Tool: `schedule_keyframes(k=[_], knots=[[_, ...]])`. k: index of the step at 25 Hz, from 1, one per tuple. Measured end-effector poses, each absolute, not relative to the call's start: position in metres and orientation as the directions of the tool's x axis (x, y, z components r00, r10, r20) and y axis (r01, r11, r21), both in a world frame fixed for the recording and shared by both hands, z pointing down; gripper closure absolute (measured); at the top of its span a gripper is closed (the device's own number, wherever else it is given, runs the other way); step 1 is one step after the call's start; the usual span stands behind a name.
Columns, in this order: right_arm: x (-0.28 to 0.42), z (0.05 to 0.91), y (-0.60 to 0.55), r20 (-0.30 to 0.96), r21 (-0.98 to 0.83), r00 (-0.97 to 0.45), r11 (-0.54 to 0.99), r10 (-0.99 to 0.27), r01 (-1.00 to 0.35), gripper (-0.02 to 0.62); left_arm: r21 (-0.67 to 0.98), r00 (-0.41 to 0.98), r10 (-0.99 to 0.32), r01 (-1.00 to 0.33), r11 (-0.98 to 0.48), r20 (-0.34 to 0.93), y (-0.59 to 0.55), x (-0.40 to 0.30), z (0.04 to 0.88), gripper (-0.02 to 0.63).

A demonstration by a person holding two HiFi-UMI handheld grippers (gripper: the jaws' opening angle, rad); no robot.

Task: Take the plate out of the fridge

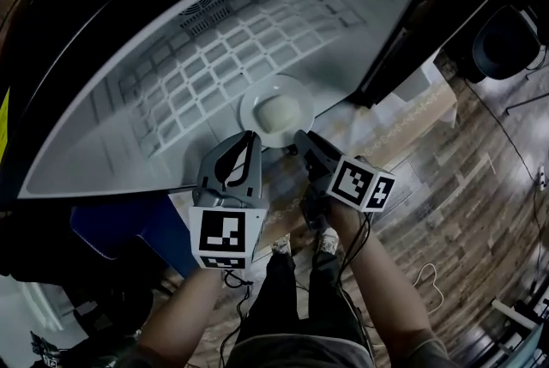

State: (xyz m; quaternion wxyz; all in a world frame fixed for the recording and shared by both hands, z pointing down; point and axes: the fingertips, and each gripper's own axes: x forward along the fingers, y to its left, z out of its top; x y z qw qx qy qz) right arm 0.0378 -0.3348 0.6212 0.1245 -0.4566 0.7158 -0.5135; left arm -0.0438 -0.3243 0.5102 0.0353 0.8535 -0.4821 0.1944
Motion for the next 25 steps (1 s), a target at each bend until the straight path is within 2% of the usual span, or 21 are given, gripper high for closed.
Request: schedule_keyframes(k=[4, 6, 10, 17, 25], knots=[[0.036, 0.625, -0.34, 0.281, -0.87, -0.553, 0.034, -0.784, -0.491, 0.484, -0.126, 0.455, -0.807, -0.838, -0.532, 0.377, -0.323, -0.047, 0.514, 0.583], [0.035, 0.629, -0.341, 0.297, -0.876, -0.55, 0.007, -0.78, -0.483, 0.516, -0.123, 0.453, -0.806, -0.839, -0.53, 0.38, -0.322, -0.048, 0.516, 0.583], [0.035, 0.631, -0.342, 0.289, -0.922, -0.532, -0.082, -0.796, -0.378, 0.545, -0.113, 0.453, -0.805, -0.842, -0.528, 0.383, -0.32, -0.049, 0.519, 0.583], [0.035, 0.633, -0.342, 0.285, -0.951, -0.5, -0.176, -0.818, -0.253, 0.561, -0.106, 0.466, -0.793, -0.834, -0.542, 0.392, -0.31, -0.048, 0.524, 0.583], [0.035, 0.635, -0.341, 0.279, -0.958, -0.484, -0.211, -0.829, -0.192, 0.558, -0.107, 0.476, -0.785, -0.825, -0.554, 0.397, -0.3, -0.044, 0.521, 0.583]])
